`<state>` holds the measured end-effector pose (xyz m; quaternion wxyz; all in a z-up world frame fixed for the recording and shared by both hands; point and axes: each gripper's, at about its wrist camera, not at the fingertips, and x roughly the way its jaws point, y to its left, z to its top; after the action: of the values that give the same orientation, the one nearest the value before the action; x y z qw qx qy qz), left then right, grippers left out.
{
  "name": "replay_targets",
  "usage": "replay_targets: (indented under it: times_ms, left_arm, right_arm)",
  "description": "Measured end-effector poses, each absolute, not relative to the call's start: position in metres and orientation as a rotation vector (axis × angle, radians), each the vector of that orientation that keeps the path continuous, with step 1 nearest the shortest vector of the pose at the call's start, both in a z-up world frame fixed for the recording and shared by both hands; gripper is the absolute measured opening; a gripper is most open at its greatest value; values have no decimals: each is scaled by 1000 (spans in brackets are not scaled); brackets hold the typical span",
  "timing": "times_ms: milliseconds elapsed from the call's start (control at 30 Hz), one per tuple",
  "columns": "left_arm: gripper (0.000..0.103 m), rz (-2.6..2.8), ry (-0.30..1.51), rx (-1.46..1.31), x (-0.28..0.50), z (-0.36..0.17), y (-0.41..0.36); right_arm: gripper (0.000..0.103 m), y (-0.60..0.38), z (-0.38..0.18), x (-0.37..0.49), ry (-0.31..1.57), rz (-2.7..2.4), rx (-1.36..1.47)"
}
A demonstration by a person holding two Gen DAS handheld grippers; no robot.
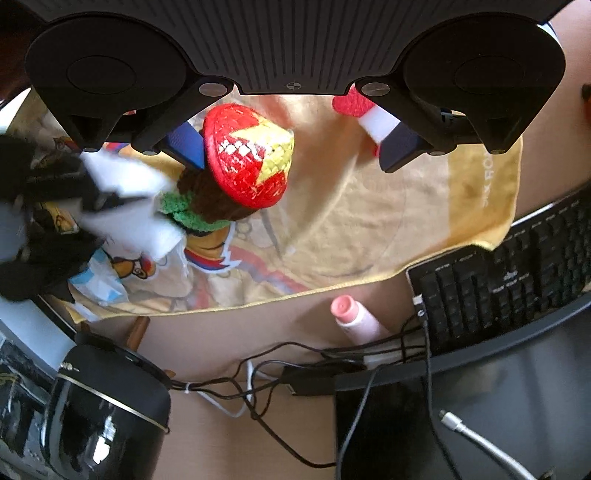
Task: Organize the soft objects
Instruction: 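Turn the red container with the left gripper while the right gripper wipes it with the towel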
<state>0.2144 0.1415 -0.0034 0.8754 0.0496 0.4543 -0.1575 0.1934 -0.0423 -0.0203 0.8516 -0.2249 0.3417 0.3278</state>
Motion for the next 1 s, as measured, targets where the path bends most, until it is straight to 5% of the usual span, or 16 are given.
replay_targets:
  times_ms: [300,733,1000]
  left_arm:
    - [101,-400,749,492,161,-3,106]
    - [102,-588,534,1142,133,-50,36]
    - [97,-685,615,1080,173,-46,39]
  right_arm:
    - [8,-78,19,245,1004,945,422]
    - [8,-127,-19,242,1027,584,251]
    - [13,-171,-28,230,1009,518,411]
